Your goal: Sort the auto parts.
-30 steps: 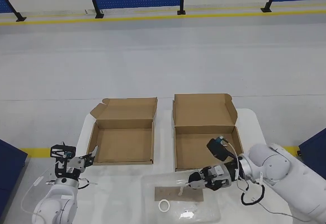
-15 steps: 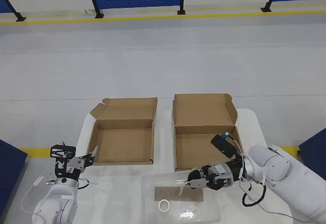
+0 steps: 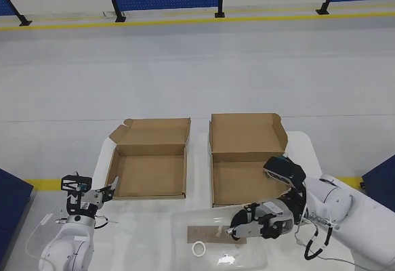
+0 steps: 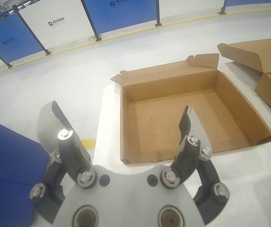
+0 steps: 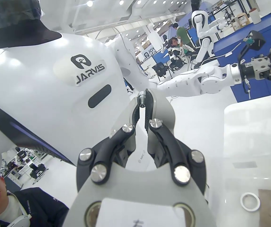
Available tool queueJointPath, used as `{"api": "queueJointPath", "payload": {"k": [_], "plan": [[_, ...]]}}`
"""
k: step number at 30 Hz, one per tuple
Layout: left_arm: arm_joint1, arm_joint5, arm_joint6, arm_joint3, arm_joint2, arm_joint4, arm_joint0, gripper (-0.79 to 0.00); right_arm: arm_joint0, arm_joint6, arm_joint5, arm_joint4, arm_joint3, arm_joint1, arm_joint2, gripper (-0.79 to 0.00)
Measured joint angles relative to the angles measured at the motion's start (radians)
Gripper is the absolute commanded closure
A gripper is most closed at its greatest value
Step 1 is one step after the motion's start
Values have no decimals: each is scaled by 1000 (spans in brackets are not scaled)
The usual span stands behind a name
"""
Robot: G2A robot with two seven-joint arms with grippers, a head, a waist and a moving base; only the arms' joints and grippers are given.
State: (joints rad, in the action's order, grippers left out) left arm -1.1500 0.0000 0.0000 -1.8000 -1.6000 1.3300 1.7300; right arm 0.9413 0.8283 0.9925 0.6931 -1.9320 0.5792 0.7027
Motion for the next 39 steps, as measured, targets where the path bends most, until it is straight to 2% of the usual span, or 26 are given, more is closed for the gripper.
{"api": "queueJointPath", "payload": {"k": [11, 18, 30, 39], "plan": [[0, 0, 0, 0, 0, 0, 0, -785, 4, -25, -9, 8, -19, 4, 15, 0], [0, 0, 0, 0, 0, 0, 0, -785, -16, -5, 5, 211, -105, 18, 41, 0], [0, 0, 0, 0, 0, 0, 0, -785, -81, 111, -112, 517, -173, 73, 86, 0], [0, 0, 0, 0, 0, 0, 0, -785, -72, 104, -119, 538, -183, 78, 87, 0]]}}
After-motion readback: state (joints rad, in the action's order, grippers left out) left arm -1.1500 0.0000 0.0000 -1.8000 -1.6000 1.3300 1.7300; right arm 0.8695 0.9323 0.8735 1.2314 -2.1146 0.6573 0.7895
